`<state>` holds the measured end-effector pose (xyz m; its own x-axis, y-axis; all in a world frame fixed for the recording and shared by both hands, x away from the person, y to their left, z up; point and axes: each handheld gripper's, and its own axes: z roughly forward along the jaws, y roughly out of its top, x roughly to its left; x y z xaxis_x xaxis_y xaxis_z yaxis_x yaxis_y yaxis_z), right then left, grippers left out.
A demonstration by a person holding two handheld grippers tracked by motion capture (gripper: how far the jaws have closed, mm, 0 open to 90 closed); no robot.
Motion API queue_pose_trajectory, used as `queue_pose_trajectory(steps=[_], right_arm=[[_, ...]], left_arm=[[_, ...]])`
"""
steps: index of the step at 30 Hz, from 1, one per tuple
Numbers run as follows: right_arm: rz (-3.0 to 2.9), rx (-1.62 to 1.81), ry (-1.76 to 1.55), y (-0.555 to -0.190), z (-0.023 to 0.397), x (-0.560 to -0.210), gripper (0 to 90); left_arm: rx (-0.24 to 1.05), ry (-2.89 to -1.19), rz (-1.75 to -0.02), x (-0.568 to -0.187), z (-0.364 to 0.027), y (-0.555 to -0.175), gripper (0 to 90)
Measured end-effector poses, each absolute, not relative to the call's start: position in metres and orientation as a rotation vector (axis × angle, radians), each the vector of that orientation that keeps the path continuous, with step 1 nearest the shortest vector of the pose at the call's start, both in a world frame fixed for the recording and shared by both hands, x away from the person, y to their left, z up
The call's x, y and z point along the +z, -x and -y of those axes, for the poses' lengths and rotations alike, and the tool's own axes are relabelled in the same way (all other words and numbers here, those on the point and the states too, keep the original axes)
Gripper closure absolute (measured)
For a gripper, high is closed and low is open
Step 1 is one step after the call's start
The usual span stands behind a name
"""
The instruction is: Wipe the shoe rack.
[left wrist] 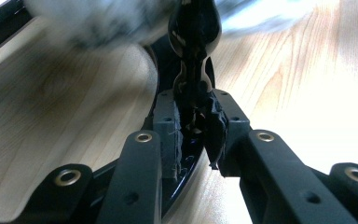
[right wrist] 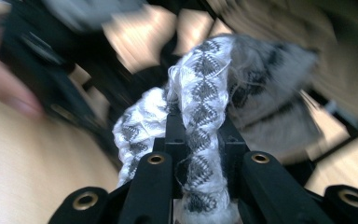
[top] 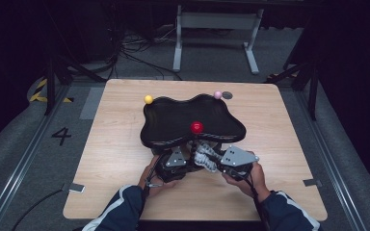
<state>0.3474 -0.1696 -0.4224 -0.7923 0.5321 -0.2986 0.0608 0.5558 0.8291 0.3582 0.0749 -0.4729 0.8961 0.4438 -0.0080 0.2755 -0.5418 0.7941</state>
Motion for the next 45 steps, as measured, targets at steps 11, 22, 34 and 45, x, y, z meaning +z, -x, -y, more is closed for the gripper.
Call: queue_pose_trajectory(steps=[11,22,34,45], right_arm=[[-2.43,1.016,-0.586,-0.363,0.174,-0.468,79.2],[-2.427,0.899,-0.65,-0.372,0.184,-0.475,79.7],[-2.419,0.898,-0.676,-0.378,0.189,-0.476,79.8],[-2.421,0.899,-0.692,-0.386,0.194,-0.476,79.9]], left_arm=[[0.258,-2.178,-0.506,-0.473,-0.072,-0.358,74.5],[0.265,-2.19,-0.53,-0.471,-0.089,-0.353,66.4],[0.358,-2.291,-0.633,-0.469,-0.157,-0.339,48.0],[0.441,-2.106,-0.978,-0.464,-0.228,-0.391,36.9]])
